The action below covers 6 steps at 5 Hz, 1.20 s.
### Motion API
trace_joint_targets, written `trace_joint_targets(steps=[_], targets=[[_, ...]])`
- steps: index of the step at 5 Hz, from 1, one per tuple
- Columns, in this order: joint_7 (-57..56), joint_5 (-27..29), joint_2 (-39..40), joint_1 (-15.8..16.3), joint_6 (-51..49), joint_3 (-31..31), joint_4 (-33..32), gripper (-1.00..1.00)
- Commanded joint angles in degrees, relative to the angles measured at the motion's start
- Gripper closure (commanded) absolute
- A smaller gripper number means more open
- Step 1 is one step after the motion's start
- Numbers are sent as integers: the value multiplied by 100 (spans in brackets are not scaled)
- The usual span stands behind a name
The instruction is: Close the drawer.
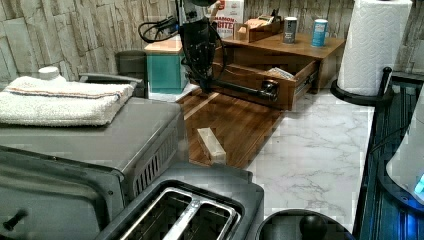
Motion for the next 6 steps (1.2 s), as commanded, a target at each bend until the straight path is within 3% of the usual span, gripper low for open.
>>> trace_joint_targets(steps=[1, 2, 4, 5, 6], targets=[[-1377, 675, 129, -693, -153, -165, 376, 100], [-1760, 910, 51, -928, -115, -229, 203, 100], [-2571, 708, -203, -1452, 227, -539, -100, 100], [-3503, 616, -33, -1942, 340, -769, 258, 100], [-4548, 936, 442, -2389, 262, -999, 992, 100]])
